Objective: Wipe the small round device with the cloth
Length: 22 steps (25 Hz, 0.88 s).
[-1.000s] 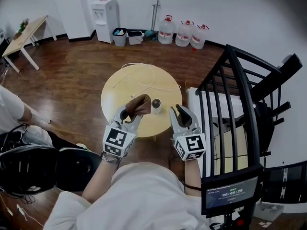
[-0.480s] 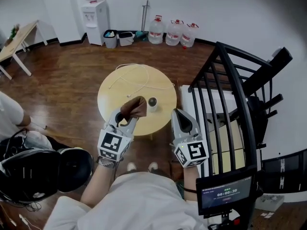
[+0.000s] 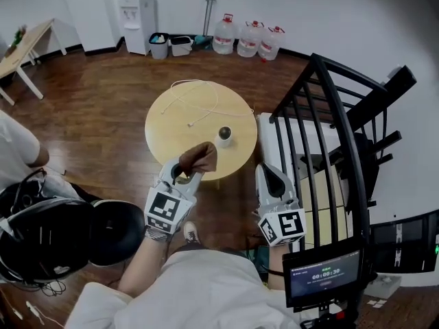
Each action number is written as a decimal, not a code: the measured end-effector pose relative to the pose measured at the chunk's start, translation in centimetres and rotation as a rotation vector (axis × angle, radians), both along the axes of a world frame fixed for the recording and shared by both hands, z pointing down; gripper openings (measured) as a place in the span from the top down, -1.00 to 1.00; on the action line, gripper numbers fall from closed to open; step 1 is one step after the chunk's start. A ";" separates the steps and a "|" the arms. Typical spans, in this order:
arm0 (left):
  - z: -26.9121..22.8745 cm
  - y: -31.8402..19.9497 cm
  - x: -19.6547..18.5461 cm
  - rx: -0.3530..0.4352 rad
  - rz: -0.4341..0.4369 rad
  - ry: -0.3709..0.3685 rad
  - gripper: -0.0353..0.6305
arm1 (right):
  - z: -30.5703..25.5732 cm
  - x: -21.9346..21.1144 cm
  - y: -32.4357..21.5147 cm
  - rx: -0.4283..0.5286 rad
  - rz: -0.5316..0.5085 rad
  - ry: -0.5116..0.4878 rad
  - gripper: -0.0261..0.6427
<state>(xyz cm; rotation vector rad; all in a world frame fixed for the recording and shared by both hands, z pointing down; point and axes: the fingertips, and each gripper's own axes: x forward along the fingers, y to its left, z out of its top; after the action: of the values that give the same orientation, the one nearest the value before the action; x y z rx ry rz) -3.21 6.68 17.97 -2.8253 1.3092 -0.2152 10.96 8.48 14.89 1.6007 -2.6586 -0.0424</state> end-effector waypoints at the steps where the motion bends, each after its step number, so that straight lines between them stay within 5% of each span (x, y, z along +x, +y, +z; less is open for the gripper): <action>1: 0.1 0.5 0.1 0.002 0.005 -0.016 0.67 | 0.0 0.0 0.2 0.001 -0.003 0.000 0.91; 9: -0.3 3.8 0.6 0.065 -0.028 -0.039 0.67 | -0.4 1.0 2.8 0.033 -0.030 0.001 0.91; 14: -0.5 7.1 3.8 0.110 -0.012 -0.116 0.67 | -0.3 2.7 6.5 0.054 -0.074 0.032 0.91; 18: -0.3 10.6 6.6 0.059 0.010 -0.031 0.67 | 0.2 4.6 9.7 0.043 -0.078 0.036 0.91; 22: 0.0 13.8 8.9 0.040 0.006 -0.024 0.67 | 0.4 7.4 12.5 0.036 -0.061 0.002 0.91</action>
<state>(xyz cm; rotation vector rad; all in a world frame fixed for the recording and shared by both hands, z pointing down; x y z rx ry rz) 5.70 20.46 18.00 -2.7845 1.2853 -0.2195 18.39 21.02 15.28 1.5282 -2.7195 -0.0937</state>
